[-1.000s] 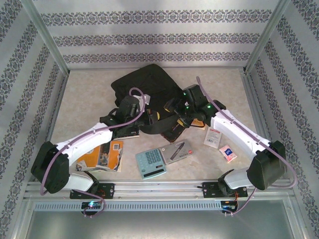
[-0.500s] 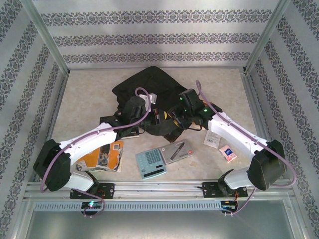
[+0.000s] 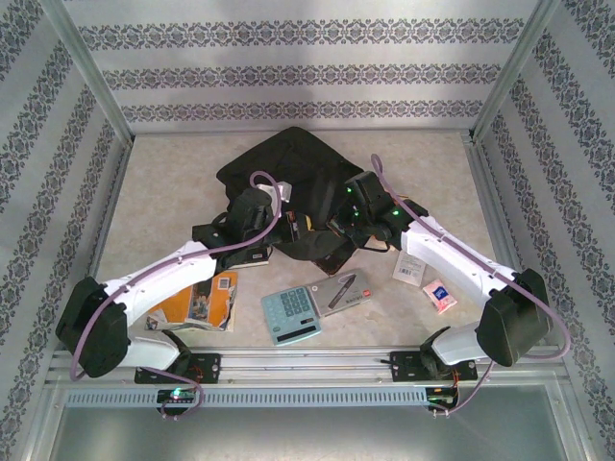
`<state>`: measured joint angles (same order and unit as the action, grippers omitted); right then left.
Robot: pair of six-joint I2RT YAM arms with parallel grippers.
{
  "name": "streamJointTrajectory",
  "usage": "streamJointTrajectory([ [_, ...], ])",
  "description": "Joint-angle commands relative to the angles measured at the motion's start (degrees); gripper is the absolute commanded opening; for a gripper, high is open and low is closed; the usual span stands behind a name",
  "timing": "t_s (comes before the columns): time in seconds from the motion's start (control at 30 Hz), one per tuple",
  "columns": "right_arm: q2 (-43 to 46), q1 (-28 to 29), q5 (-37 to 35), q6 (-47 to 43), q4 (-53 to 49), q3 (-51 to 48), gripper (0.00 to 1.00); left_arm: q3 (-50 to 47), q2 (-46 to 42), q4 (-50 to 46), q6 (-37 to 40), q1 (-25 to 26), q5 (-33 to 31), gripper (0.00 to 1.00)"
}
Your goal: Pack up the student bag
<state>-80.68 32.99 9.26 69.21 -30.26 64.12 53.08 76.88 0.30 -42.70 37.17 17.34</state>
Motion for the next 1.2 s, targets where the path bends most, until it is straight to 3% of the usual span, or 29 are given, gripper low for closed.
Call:
streamJointTrajectory([
  [0.0, -0.68, -1.18, -4.2, -5.64, -2.74, 0.98, 0.0, -0.95, -3.96, -1.96, 1.67, -2.71, -1.99, 0.0],
  [0.57, -2.25, -4.74, -0.01, -20.28, -3.18, 3.98, 0.0, -5.85, -8.59, -5.59, 3.02, -16.55, 2.05, 0.0],
  [1.17, -2.2, -6.89, -0.67, -33.96, -3.95, 6.98, 0.0, -0.18, -1.48, -9.42, 7.13, -27.34, -2.01, 0.0],
])
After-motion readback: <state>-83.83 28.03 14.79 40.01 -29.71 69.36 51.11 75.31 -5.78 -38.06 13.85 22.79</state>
